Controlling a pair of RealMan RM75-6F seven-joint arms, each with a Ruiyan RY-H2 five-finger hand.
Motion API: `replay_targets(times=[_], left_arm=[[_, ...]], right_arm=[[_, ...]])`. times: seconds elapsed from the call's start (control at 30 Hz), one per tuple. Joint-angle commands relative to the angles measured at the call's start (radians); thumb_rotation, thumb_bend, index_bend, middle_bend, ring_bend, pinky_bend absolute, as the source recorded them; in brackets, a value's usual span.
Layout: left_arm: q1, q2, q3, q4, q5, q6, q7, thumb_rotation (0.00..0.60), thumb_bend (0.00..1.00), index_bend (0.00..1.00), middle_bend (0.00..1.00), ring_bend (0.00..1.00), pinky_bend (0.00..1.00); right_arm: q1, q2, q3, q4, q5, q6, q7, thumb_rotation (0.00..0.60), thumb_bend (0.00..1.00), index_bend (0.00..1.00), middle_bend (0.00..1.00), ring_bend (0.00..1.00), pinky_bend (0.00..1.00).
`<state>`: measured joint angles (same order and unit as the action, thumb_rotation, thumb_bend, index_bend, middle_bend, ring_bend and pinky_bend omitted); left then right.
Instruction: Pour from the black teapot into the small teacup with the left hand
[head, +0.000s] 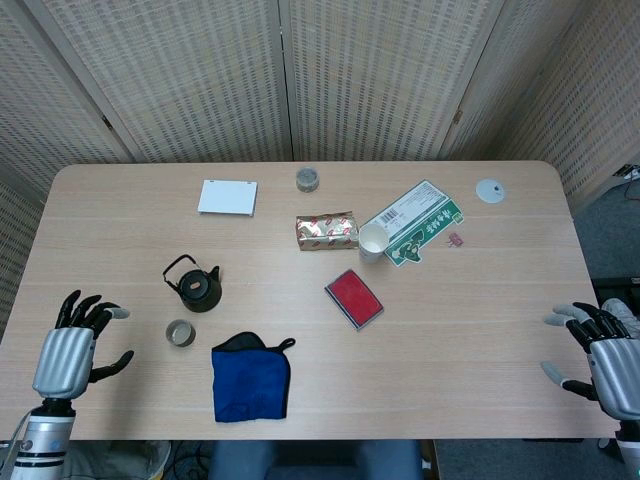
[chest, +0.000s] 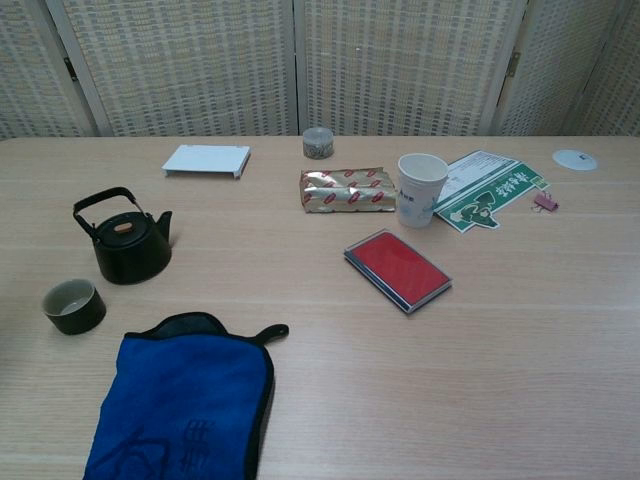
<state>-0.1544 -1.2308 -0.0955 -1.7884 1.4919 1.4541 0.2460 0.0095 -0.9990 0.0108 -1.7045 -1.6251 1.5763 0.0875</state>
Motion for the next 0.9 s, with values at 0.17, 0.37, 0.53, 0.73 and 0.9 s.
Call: replay_targets(times=[0.17, 0.37, 0.53, 0.73, 0.9], left_arm=[[-0.075, -0.033, -0.029, 0.022, 0.009, -0.072, -0.002, 0.6, 0.2, 0.3, 0.29, 0.16, 0.01], [-0.145, -0.062, -0.056, 0.032, -0.021, -0.15, 0.019, 0.6, 0.2, 0.25, 0.27, 0.16, 0.01], [-0.198, -0.099, -0.072, 0.055, -0.058, -0.208, 0.048, 0.6, 0.2, 0.2, 0.24, 0.16, 0.01], [-0.253, -0.147, -0.08, 0.098, -0.114, -0.274, 0.099, 0.6, 0.2, 0.15, 0.21, 0.16, 0.01], [-0.295, -0.196, -0.086, 0.153, -0.157, -0.313, 0.143, 0.6, 0.2, 0.14, 0.19, 0.16, 0.01]], right_arm=[[-0.002, 0.004, 0.004, -0.01, 0.0, 0.006, -0.009, 0.6, 0.14, 0.33, 0.26, 0.16, 0.23], [-0.007, 0.008, 0.003, -0.014, 0.005, 0.01, -0.009, 0.6, 0.14, 0.33, 0.26, 0.16, 0.23], [-0.01, 0.01, 0.004, -0.013, 0.009, 0.01, -0.007, 0.6, 0.14, 0.33, 0.26, 0.16, 0.23], [-0.009, 0.009, 0.006, -0.012, 0.016, 0.004, -0.006, 0.6, 0.14, 0.33, 0.26, 0.16, 0.23], [-0.006, 0.007, 0.007, -0.01, 0.02, -0.003, -0.004, 0.6, 0.14, 0.33, 0.26, 0.16, 0.23]])
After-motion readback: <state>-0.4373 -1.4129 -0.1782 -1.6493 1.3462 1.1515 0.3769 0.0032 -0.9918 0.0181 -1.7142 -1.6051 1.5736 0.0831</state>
